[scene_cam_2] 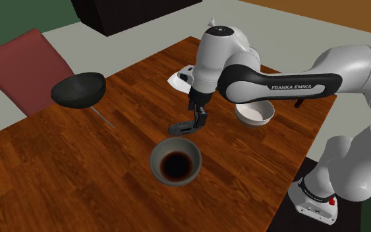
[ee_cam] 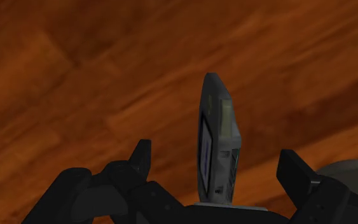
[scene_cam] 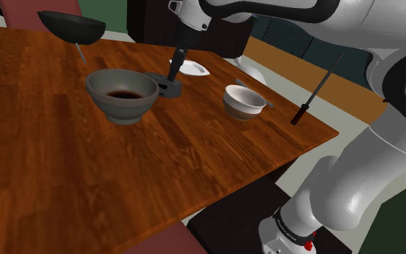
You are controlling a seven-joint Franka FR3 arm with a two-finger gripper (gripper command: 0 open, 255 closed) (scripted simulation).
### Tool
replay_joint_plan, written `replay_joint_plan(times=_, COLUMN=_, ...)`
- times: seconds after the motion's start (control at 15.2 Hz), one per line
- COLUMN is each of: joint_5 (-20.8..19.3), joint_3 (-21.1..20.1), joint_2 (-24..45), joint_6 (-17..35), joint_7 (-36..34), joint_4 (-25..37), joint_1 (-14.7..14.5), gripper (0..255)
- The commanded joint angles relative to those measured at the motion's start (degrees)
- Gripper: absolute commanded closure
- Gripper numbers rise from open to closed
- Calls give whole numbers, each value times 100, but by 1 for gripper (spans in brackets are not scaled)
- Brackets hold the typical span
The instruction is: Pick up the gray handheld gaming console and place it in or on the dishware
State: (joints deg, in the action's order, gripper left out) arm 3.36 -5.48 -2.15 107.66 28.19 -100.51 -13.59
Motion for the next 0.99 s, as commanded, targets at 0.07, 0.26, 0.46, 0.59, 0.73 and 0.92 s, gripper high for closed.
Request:
replay_joint_plan(times=0.07, joint_5=0, joint_3=-5, joint_2=33, joint_6=220, joint_7=26, joint_4=-180, joint_1=-5, gripper=0)
replay_joint_plan(times=0.26, joint_5=-1, joint_3=-11, joint_2=69, joint_6=409, joint_7=25, joint_4=-333, joint_1=-10, gripper=0)
replay_joint_plan(times=0.46, joint_5=-1, joint_3=-11, joint_2=71, joint_6=409, joint_7=25, joint_4=-332, joint_1=-10, gripper=0)
replay_joint_plan(times=0.59, joint_5=-1, joint_3=-11, joint_2=71, joint_6=409, joint_7=25, joint_4=-332, joint_1=-10, gripper=0)
replay_joint_plan(times=0.73, joint_5=-1, joint_3=-11, joint_2=71, joint_6=408, joint_7=25, joint_4=-331, joint_1=-10, gripper=0)
replay_joint_plan(times=0.92, joint_5=-1, joint_3=-11, joint_2=71, joint_6=408, joint_7=25, joint_4=-331, joint_1=-10, gripper=255)
